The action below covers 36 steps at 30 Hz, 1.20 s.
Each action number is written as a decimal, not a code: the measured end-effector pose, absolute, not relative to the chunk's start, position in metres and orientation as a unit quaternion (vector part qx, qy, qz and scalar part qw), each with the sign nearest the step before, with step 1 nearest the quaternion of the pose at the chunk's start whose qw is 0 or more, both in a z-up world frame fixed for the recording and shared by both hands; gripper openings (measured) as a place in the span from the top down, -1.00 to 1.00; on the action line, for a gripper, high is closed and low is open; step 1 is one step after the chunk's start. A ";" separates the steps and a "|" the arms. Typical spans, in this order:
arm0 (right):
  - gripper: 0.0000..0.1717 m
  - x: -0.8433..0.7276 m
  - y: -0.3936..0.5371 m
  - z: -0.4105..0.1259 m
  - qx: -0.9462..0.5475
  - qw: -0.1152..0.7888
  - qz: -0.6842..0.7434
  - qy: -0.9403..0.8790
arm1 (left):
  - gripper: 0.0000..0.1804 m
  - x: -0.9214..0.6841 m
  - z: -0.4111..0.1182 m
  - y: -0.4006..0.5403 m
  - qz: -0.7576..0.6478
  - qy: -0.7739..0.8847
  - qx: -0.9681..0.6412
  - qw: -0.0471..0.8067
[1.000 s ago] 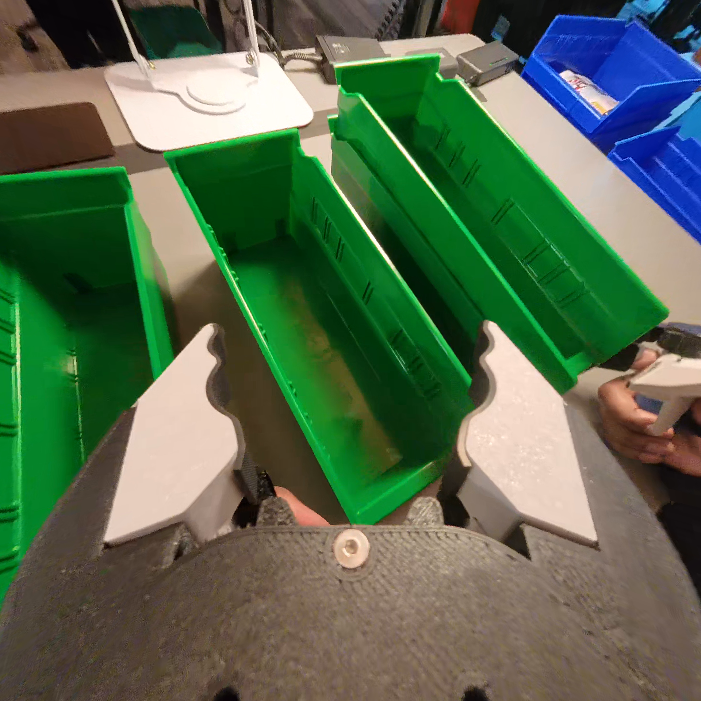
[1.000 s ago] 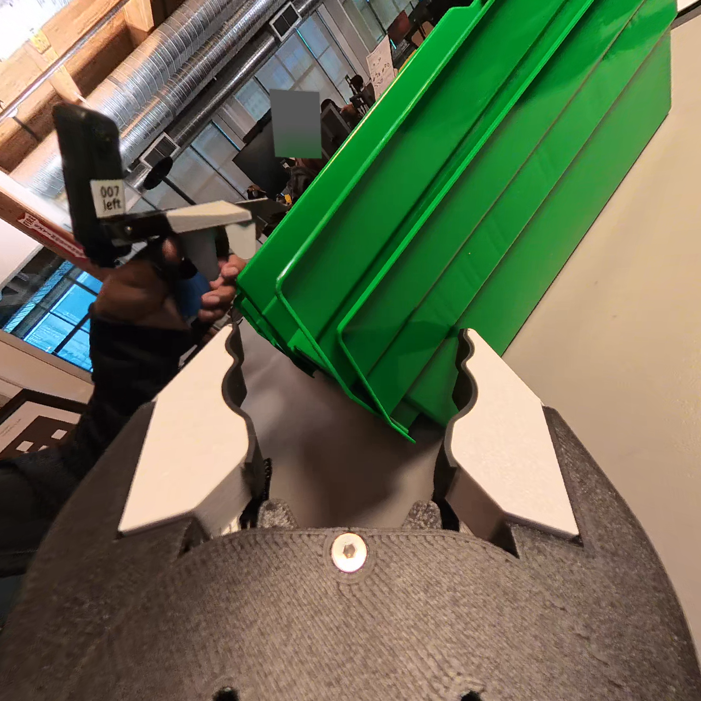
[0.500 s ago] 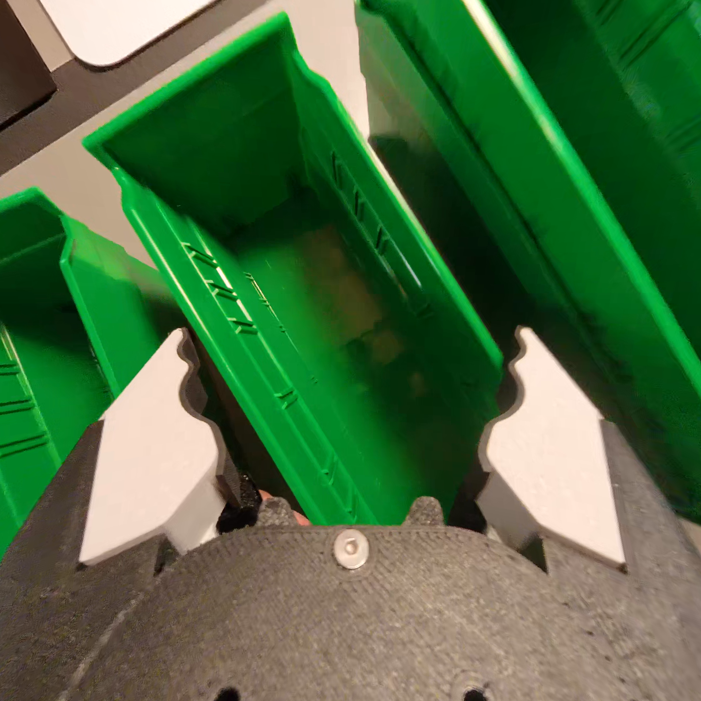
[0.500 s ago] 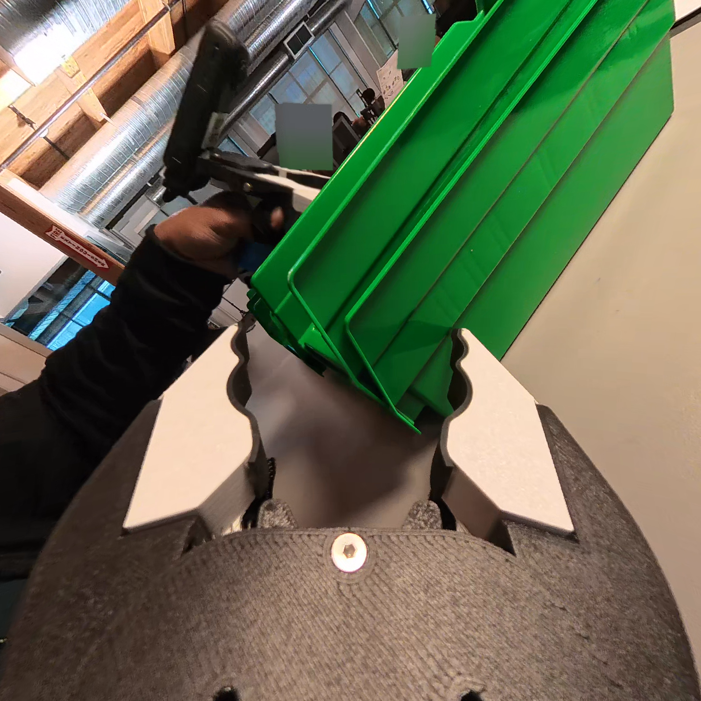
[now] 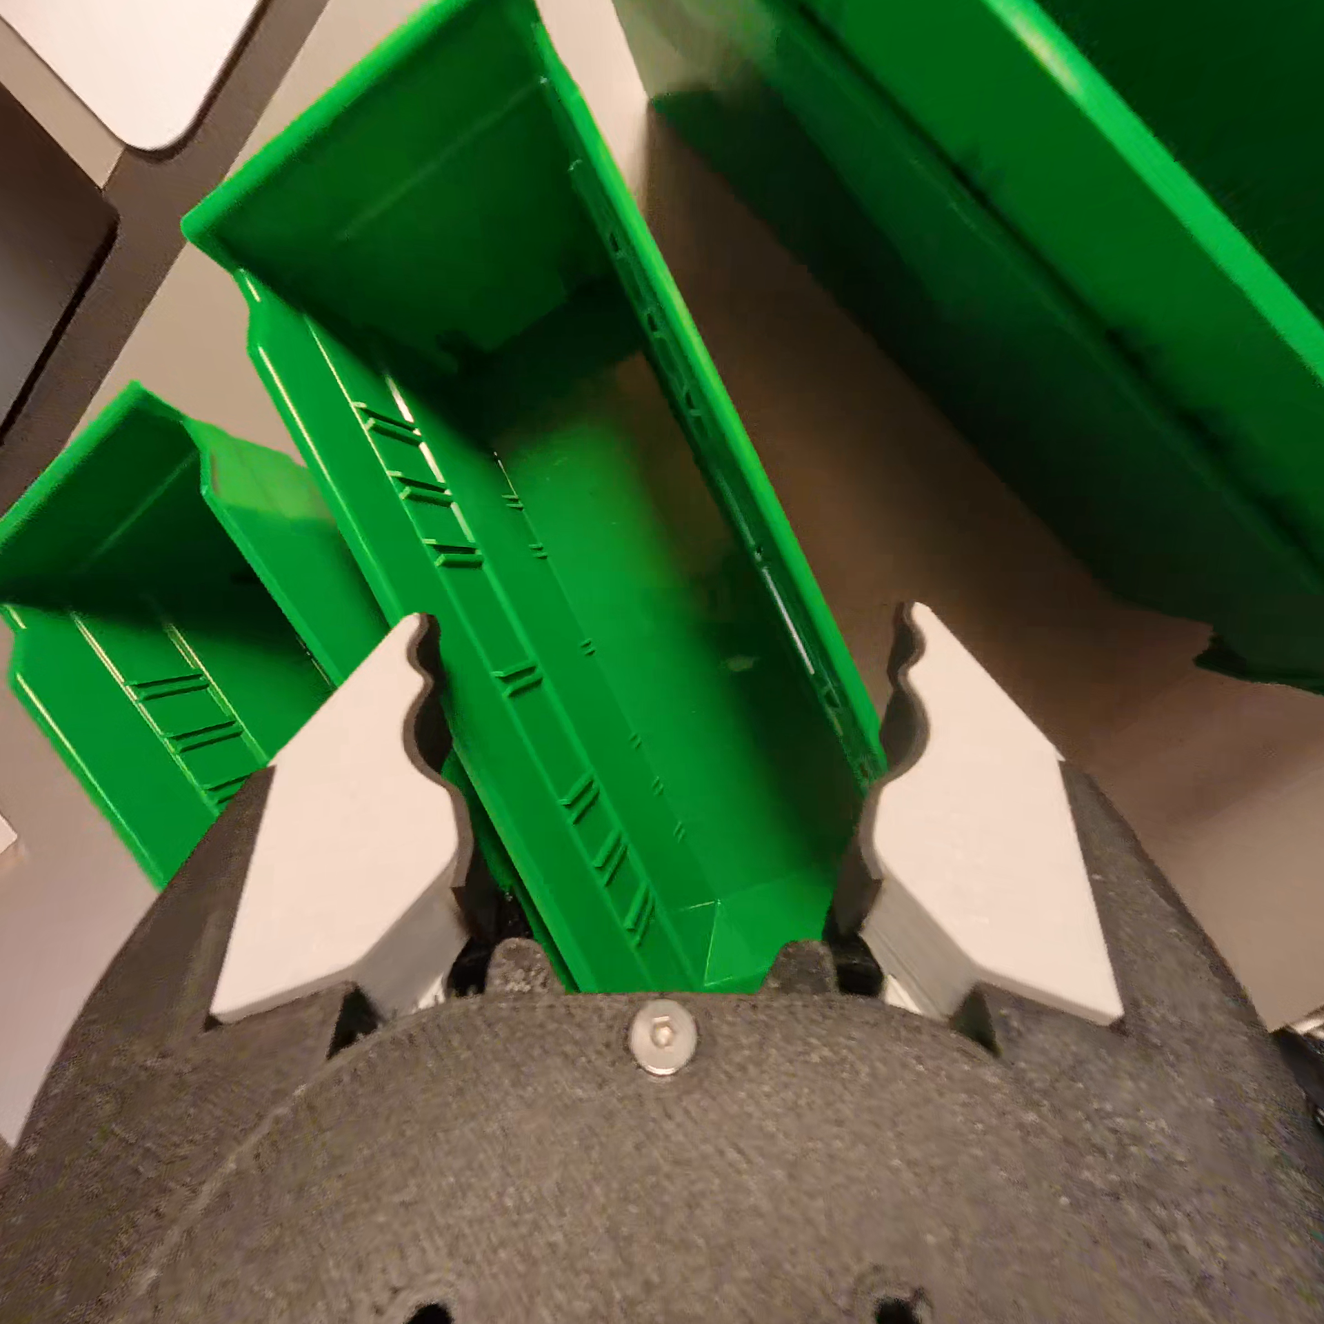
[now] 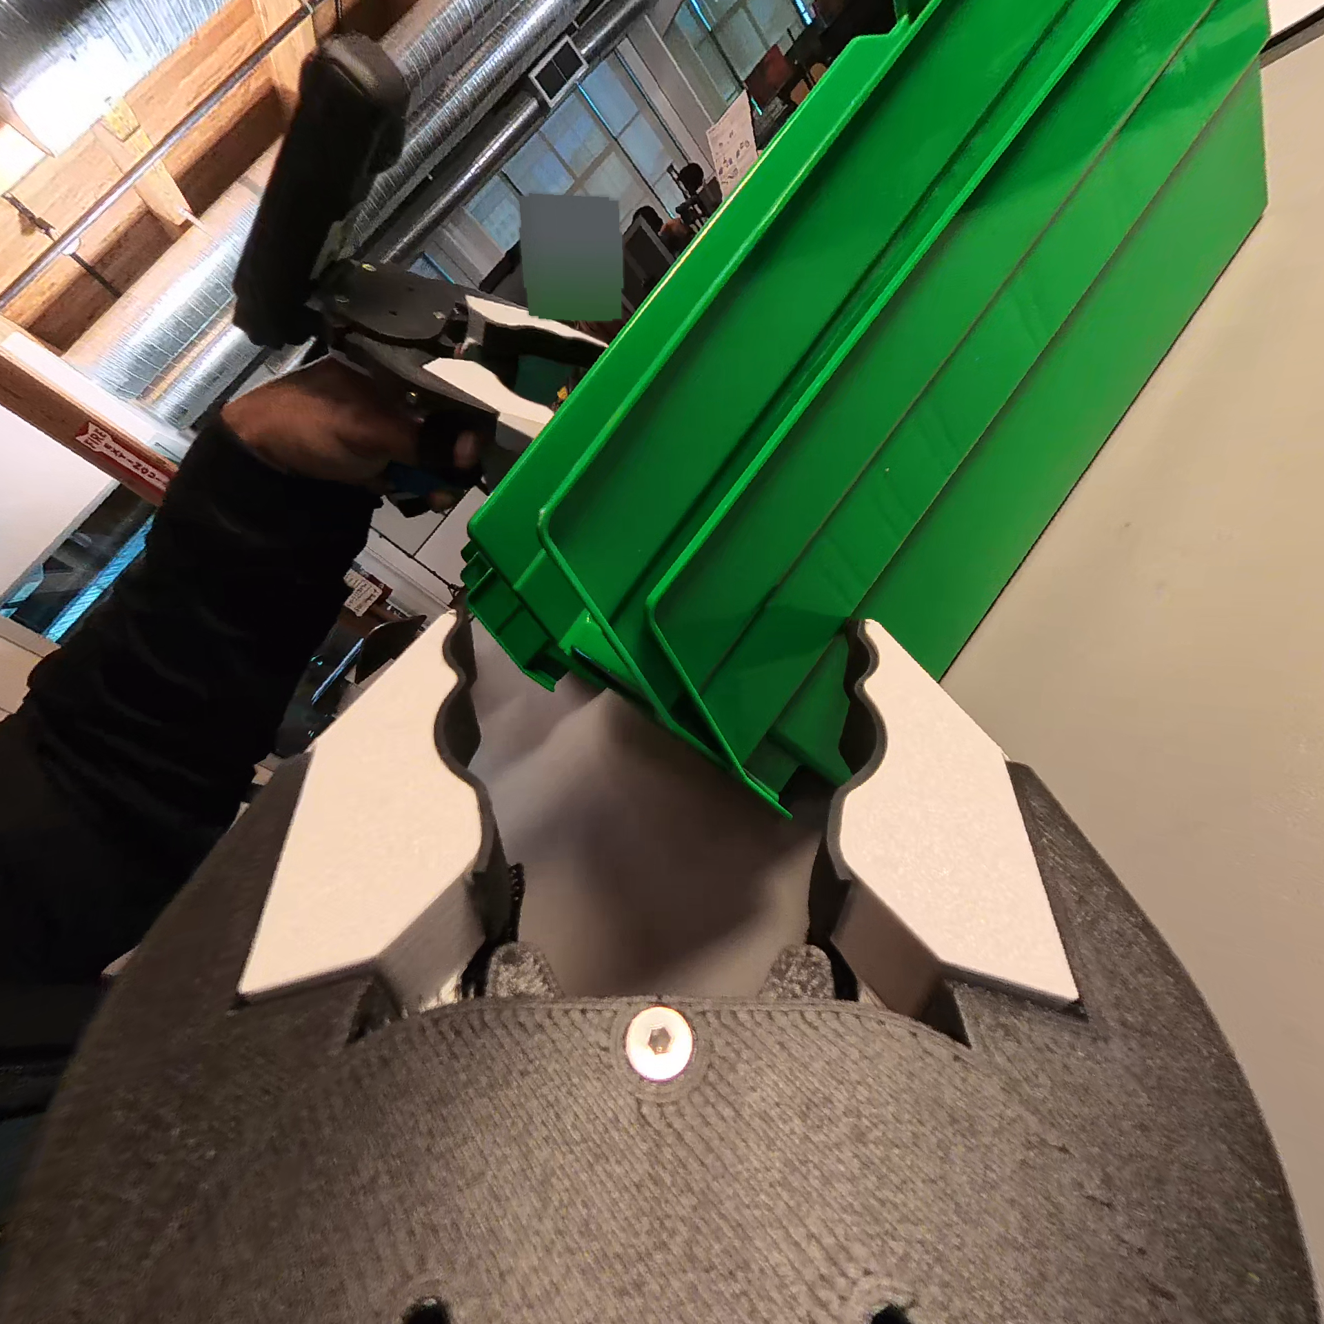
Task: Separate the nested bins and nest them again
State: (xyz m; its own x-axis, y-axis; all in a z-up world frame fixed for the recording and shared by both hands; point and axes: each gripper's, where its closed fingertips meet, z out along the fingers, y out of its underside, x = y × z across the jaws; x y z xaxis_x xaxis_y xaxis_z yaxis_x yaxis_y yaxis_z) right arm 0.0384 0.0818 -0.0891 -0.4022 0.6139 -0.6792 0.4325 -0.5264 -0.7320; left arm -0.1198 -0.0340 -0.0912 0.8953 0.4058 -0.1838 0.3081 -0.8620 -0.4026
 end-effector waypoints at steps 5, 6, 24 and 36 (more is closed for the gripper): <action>-0.20 0.039 0.082 -0.088 -0.541 0.071 0.686 -0.482 | -0.55 -0.129 -0.094 -0.030 0.134 -0.221 -0.948 0.185; -0.20 0.040 0.082 -0.088 -0.541 0.071 0.686 -0.482 | -0.54 -0.132 -0.096 -0.029 0.131 -0.230 -0.946 0.187; -0.19 0.041 0.084 -0.086 -0.539 0.063 0.694 -0.474 | -0.51 -0.147 -0.102 -0.028 0.121 -0.267 -0.938 0.187; -0.19 0.041 0.084 -0.086 -0.539 0.063 0.694 -0.473 | -0.49 -0.136 -0.110 -0.028 0.106 -0.253 -0.946 0.173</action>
